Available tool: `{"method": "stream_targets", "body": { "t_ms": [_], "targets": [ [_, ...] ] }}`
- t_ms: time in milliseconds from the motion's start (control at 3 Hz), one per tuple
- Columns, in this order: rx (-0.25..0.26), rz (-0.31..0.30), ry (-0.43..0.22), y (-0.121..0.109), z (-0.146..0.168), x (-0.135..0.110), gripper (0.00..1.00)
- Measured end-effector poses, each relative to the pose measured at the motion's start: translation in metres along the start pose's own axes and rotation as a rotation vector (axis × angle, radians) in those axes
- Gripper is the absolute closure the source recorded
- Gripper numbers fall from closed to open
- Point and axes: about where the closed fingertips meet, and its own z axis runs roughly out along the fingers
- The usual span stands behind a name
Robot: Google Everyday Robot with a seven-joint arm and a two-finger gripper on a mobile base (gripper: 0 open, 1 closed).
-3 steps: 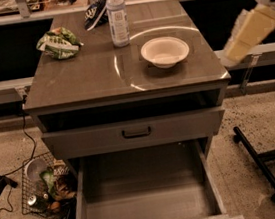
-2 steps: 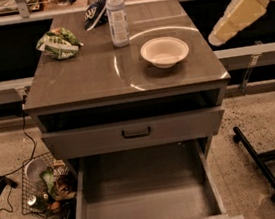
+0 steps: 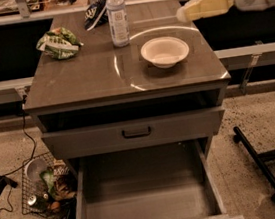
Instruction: Place blue plastic bottle into middle drawer
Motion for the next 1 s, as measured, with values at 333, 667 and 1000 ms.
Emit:
{"method": "stream_targets", "body": {
  "t_ms": [333, 667, 1000],
  "targets": [
    [0.076, 0.125, -0.173, -0.012, 0.018, -0.003, 0.0],
    [0.07, 0.114, -0.167, -0.008, 0.019, -0.008, 0.0],
    [0.06, 0.096, -0.194, -0.004, 0.038, -0.016, 0.0]
  ]
}}
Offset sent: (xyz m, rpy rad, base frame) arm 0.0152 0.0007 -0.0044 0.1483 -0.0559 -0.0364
